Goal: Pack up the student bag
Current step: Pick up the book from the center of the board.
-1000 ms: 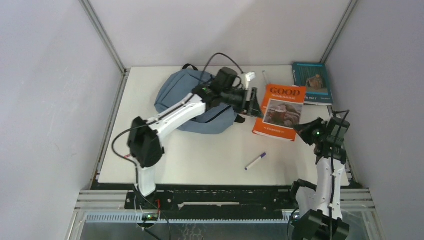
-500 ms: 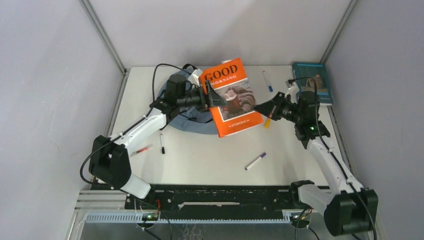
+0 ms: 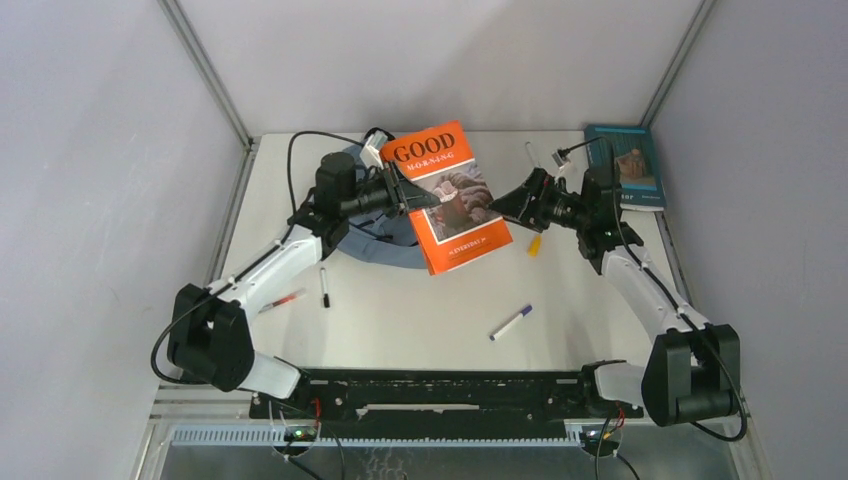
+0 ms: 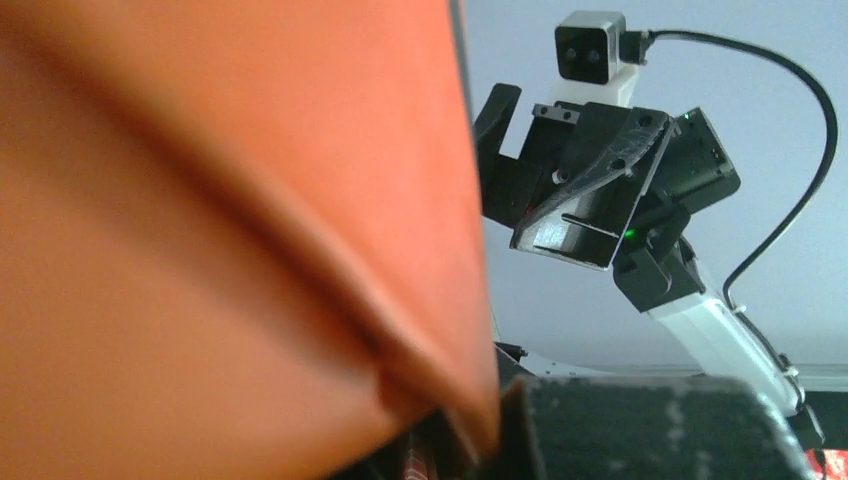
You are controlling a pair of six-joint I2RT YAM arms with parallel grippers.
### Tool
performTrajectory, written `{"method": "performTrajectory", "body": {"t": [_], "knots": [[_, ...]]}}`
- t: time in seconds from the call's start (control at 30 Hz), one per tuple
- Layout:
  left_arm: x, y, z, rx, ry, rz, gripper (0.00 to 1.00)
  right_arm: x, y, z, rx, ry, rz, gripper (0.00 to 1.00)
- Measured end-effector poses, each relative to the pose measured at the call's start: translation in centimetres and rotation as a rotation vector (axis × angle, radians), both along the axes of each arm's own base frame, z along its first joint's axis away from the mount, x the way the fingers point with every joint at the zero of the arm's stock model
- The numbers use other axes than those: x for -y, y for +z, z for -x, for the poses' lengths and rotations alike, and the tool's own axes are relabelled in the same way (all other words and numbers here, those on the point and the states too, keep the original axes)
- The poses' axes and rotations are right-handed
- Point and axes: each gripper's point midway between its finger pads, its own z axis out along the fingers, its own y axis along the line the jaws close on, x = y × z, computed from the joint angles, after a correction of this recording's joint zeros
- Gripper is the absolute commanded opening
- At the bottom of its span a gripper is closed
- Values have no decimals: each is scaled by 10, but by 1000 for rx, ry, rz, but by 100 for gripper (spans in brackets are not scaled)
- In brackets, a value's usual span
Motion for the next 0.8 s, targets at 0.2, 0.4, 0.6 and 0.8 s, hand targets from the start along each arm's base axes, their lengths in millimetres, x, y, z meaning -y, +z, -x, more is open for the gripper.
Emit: {"method": "performTrajectory", "body": {"t": [0.2,0.4,0.6,0.8], "knots": [[-5,1,-7,6,65,-17,11,22,10,-1,43,-126,1,100],[-15,35,-18,94,174,35,13,15,9,13,35,-145,-113,100],[-13,67,-23,156,195,158,14,-19,15,24,22,-67,-251,100],[-12,76,-25,166,195,202,18,-47,38,23,68,16,-399,99]]}}
